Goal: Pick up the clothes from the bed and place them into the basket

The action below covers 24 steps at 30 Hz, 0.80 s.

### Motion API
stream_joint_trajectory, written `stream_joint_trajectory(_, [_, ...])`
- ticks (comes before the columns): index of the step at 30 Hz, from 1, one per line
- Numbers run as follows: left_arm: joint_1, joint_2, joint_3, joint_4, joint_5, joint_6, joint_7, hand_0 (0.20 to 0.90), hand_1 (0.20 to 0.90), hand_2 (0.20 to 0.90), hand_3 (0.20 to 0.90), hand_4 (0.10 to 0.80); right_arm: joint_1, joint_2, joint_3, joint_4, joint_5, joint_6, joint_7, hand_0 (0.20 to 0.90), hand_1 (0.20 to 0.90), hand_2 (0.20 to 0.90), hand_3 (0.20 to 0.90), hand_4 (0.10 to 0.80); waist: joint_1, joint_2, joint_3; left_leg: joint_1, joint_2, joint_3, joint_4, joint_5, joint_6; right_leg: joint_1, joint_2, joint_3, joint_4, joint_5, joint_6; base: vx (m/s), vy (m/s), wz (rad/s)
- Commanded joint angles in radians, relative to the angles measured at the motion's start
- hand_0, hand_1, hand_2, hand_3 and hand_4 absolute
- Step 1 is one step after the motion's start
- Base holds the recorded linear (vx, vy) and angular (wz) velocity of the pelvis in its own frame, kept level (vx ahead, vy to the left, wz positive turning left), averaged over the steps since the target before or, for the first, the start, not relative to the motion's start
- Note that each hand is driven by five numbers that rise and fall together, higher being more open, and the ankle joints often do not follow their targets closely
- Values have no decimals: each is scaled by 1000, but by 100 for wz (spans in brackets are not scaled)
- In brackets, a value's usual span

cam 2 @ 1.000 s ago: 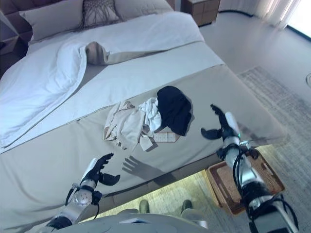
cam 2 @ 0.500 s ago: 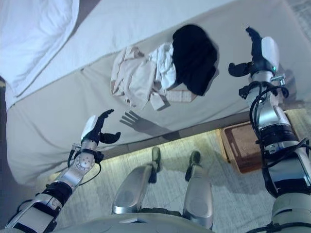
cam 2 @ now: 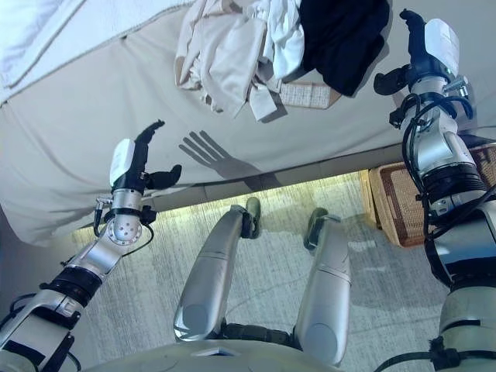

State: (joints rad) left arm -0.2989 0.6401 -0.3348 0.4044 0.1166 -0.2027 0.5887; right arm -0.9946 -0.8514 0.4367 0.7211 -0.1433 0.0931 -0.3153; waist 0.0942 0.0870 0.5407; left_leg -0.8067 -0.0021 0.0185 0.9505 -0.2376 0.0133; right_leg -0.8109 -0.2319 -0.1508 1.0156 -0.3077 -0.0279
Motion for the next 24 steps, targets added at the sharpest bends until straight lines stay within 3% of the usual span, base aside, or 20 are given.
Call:
stream_joint_trajectory(1, [-1,37,108,-80,-43,-40,70,900,900,900,900,800,-183,-90,42,-28,-1,-12,-16,900,900,900,900,800,16,-10,-66,16,-49,12,72,-74,54,24,75,-24,70,-37,-44,44,-12,3])
stream_joint_trajectory(11, [22,33,149,-215,-58,-118,57,900,900,900,900,800,-334,-94,107,60,58,39,47,900,900,900,900,800,55,-3,-64,-99,-66,1,225,-100,60,-71,62,-27,214,-74,-53,37,-18,9])
stream_joint_trajectory(24, [58,92,146,-339,-32,-126,75,900,900,900,900,800,-520,-82,225,192,179,41,89,900,900,900,900,800,111,12,-38,-208,-84,-4,265,-49,46,-158,50,-47,282,-53,-48,31,-31,12])
